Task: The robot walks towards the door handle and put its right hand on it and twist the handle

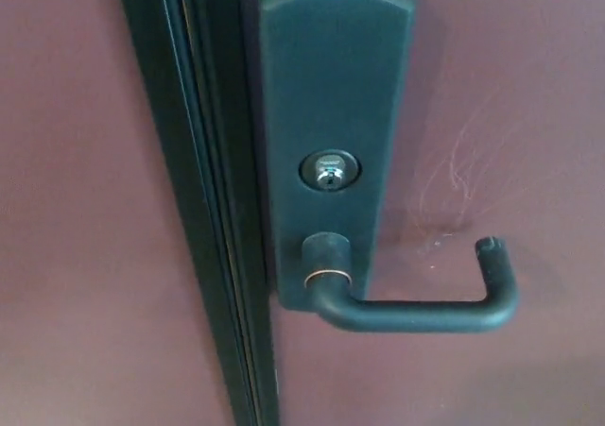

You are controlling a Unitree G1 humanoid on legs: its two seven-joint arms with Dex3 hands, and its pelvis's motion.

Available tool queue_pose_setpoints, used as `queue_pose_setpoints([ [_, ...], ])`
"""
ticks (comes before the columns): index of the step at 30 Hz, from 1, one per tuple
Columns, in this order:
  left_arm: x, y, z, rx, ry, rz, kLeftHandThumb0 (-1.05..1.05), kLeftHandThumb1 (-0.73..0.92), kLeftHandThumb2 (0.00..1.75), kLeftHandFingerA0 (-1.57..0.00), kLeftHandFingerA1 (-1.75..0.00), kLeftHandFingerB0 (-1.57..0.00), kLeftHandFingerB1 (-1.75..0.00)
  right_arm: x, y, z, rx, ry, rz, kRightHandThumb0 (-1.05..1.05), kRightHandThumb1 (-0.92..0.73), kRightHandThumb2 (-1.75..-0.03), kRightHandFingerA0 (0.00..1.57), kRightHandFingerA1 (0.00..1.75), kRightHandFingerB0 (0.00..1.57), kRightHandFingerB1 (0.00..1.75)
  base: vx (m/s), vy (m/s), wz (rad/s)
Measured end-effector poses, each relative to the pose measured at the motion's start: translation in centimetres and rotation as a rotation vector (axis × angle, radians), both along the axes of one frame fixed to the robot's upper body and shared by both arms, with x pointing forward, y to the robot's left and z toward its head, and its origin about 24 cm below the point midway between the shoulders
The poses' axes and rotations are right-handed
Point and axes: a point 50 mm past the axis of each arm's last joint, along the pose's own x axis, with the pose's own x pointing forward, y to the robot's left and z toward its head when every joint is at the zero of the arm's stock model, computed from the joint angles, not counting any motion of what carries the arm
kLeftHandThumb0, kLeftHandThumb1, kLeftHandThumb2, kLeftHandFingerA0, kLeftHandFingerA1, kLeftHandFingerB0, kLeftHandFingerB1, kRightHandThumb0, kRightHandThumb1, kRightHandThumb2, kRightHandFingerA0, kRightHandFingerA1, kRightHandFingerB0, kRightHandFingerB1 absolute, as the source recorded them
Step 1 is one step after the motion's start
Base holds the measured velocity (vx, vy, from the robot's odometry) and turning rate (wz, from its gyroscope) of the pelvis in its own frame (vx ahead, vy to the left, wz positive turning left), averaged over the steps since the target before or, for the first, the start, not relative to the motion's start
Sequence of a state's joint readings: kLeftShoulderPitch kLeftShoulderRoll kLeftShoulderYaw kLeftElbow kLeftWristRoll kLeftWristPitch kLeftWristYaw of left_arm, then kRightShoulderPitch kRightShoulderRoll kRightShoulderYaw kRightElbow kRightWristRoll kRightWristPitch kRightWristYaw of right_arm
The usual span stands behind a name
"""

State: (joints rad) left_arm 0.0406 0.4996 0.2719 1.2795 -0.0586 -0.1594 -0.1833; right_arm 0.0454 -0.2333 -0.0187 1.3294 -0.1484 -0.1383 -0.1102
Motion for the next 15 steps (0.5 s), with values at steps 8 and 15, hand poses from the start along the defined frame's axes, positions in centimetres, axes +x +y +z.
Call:
queue_pose_setpoints([
  [8,-0.23,0.34,0.15,0.006,0.007,0.005,-0.12,0.64,0.58,-0.65,-0.5,-0.48,-0.41,0.16,0.57,-0.13,0.013,-0.004,0.003,-0.24,-0.68,-0.6,0.64,0.47,0.45,0.38,0.02,0.16,0.03],
  [15,-0.15,0.58,0.32,0.015,0.009,-0.005,-0.12,0.64,0.58,-0.65,-0.5,-0.48,-0.41,0.46,0.72,-0.11,0.014,-0.009,0.018,-0.24,-0.67,-0.6,0.62,0.47,0.44,0.38,0.08,0.077,0.02],
])
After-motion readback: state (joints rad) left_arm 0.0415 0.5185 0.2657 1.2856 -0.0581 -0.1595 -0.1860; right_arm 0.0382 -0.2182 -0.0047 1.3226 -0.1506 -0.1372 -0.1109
